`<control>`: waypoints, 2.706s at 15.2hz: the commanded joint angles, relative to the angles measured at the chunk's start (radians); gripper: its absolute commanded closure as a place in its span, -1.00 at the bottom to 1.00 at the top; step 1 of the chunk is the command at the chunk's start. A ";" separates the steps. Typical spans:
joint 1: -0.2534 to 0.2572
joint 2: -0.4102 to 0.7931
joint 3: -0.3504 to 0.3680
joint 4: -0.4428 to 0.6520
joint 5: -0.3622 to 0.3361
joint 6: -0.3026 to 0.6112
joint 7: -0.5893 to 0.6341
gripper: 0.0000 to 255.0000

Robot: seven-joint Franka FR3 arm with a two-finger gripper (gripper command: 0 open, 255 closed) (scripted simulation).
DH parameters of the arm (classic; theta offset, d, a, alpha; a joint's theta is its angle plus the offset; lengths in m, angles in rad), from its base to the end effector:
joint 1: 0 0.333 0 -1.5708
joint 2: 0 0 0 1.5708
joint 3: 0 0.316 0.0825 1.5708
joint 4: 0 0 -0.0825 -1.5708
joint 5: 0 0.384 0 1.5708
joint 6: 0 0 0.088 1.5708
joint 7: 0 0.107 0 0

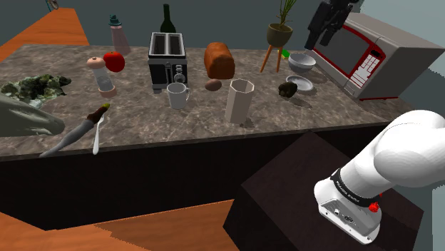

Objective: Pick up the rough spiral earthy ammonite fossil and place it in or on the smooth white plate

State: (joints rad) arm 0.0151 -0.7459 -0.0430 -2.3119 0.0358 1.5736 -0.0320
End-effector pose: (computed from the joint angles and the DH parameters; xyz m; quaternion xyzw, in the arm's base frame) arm 0.3186 -0.0092 0.5990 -0.9994 -0.0077 -0.0044 0.0324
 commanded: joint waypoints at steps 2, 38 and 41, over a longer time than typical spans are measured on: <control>-0.005 -0.005 -0.012 -0.029 -0.014 0.031 -0.019 -1.00; -0.076 0.955 -0.498 -0.037 0.452 1.229 -1.180 -1.00; -0.134 1.020 -0.437 0.005 0.538 1.248 -1.256 -1.00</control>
State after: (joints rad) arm -0.0991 0.2472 -0.5012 -2.3236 0.5345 2.8148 -1.2544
